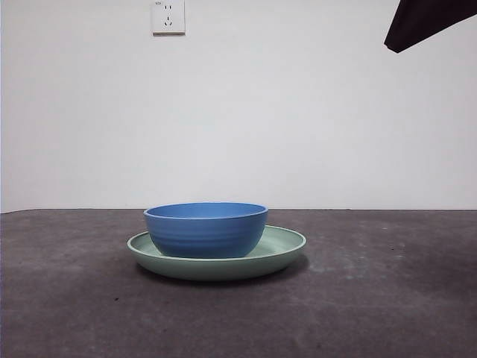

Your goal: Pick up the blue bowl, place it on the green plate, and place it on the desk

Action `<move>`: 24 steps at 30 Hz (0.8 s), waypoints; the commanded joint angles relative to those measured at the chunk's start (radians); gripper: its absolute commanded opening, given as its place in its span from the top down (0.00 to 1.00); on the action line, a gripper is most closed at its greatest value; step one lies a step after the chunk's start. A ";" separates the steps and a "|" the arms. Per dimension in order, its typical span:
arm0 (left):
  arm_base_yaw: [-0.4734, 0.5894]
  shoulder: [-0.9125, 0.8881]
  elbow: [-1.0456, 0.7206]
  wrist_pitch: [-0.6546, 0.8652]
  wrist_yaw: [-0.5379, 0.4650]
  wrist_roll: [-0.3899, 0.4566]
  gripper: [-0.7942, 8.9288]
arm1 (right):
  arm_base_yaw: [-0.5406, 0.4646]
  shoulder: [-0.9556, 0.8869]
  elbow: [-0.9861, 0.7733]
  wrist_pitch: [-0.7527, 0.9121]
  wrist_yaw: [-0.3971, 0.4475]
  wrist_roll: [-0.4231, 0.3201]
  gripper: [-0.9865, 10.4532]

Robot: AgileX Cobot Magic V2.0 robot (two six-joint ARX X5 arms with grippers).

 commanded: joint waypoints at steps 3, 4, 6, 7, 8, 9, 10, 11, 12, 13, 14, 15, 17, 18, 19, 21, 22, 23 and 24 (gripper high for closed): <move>0.003 -0.002 -0.021 -0.031 -0.005 -0.004 0.91 | 0.010 0.008 0.011 0.011 0.000 -0.011 0.90; 0.003 -0.002 -0.021 -0.031 -0.005 -0.006 0.91 | 0.010 0.008 0.011 0.012 0.000 -0.011 0.90; 0.003 -0.002 -0.021 -0.031 -0.005 -0.006 0.91 | 0.010 0.008 0.011 0.012 0.000 -0.011 0.90; 0.003 -0.002 -0.021 -0.031 -0.005 -0.006 0.91 | 0.010 0.008 0.011 0.012 0.000 -0.011 0.90; 0.003 -0.002 -0.021 -0.031 -0.005 -0.006 0.91 | 0.010 0.008 0.011 0.012 0.000 -0.011 0.90; 0.003 -0.002 -0.021 -0.031 -0.005 -0.006 0.91 | 0.010 0.008 0.011 0.012 0.000 -0.011 0.90; 0.003 -0.002 -0.021 -0.031 -0.005 -0.006 0.91 | 0.010 0.008 0.011 0.012 0.000 -0.011 0.90; 0.003 -0.002 -0.021 -0.031 -0.005 -0.006 0.91 | 0.010 0.008 0.011 0.012 0.000 -0.011 0.90; 0.003 -0.002 -0.021 -0.031 -0.005 -0.006 0.91 | 0.010 0.008 0.011 0.012 0.000 -0.011 0.90; 0.003 -0.002 -0.021 -0.031 -0.005 -0.006 0.91 | 0.010 0.008 0.011 0.012 0.000 -0.011 0.90; 0.003 -0.002 -0.021 -0.031 -0.005 -0.006 0.91 | 0.010 0.008 0.011 0.012 0.000 -0.011 0.90; 0.003 -0.002 -0.021 -0.031 -0.005 -0.006 0.91 | 0.010 0.008 0.011 0.012 0.000 -0.011 0.90; 0.003 -0.002 -0.021 -0.031 -0.005 -0.006 0.91 | 0.010 0.008 0.011 0.012 0.000 -0.011 0.90; 0.003 -0.002 -0.021 -0.031 -0.005 -0.006 0.91 | 0.010 0.008 0.011 0.012 0.000 -0.011 0.90; 0.003 -0.002 -0.021 -0.031 -0.005 -0.006 0.91 | 0.010 0.008 0.011 0.012 0.000 -0.011 0.90; 0.003 -0.002 -0.021 -0.031 -0.005 -0.006 0.91 | 0.010 0.008 0.011 0.012 0.000 -0.011 0.90; 0.003 -0.002 -0.021 -0.031 -0.005 -0.006 0.91 | 0.010 0.008 0.011 0.012 0.000 -0.011 0.90; 0.003 -0.002 -0.021 -0.031 -0.005 -0.006 0.91 | 0.010 0.008 0.011 0.012 0.000 -0.011 0.90; 0.003 -0.002 -0.021 -0.031 -0.005 -0.006 0.91 | 0.010 0.008 0.011 0.012 0.000 -0.011 0.90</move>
